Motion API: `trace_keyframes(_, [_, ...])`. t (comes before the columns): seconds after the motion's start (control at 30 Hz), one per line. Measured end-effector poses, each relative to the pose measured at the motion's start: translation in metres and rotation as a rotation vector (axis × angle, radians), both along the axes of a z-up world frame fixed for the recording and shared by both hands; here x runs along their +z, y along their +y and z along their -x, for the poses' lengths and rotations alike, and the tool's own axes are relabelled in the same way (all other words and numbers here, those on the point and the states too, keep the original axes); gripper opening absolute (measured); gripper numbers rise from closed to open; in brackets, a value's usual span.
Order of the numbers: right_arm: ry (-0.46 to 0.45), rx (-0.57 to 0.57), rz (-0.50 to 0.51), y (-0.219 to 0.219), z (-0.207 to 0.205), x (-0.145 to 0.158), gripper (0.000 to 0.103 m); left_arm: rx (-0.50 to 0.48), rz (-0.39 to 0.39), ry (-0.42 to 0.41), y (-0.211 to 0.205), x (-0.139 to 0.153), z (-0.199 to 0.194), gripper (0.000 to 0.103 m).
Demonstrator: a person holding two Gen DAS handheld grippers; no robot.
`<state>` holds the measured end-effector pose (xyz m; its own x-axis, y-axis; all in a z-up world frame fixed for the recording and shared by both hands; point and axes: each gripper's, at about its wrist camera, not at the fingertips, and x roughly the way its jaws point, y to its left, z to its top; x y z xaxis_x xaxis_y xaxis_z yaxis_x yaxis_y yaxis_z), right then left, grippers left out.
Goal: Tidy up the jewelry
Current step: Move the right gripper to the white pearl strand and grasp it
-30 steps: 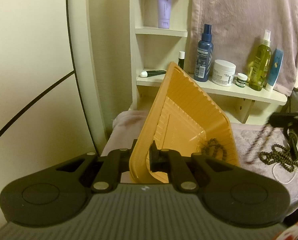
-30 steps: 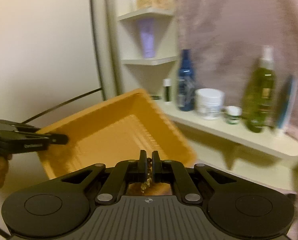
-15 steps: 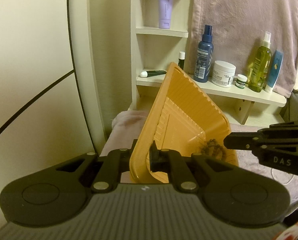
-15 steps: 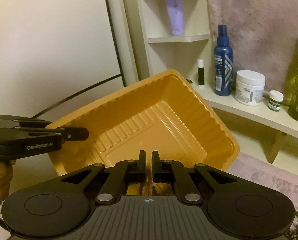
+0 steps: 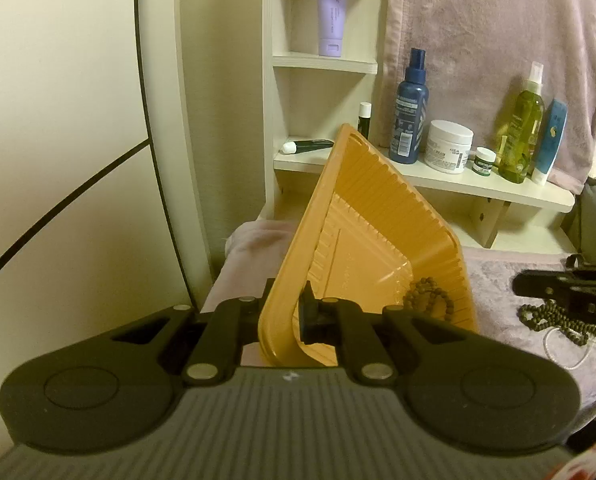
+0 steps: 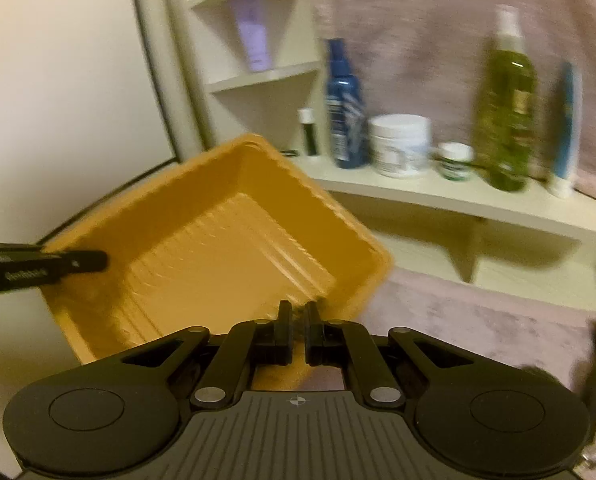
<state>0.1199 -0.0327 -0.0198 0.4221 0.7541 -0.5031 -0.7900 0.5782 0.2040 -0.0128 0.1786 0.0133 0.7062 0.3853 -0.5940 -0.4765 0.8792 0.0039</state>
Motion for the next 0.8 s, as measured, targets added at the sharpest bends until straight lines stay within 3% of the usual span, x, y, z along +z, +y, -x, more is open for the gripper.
trace_keyframes(0.57, [0.008,-0.277,0.096,-0.096,-0.007,-0.033,0.008,0.001,-0.006,0.004,0.000,0.000,-0.001,0.008])
trace_keyframes(0.67, [0.001,-0.311,0.124,-0.110,-0.006,-0.039,0.016,0.001,-0.008,0.005,-0.001,0.000,-0.001,0.008])
trace_keyframes(0.73, [-0.007,-0.329,0.142,-0.117,-0.005,-0.042,0.030,0.001,-0.008,0.006,-0.001,0.000,-0.002,0.008])
trace_keyframes(0.8, [-0.017,-0.343,0.160,-0.122,-0.004,-0.046,0.034,0.001,-0.009,0.006,-0.001,0.000,-0.002,0.008])
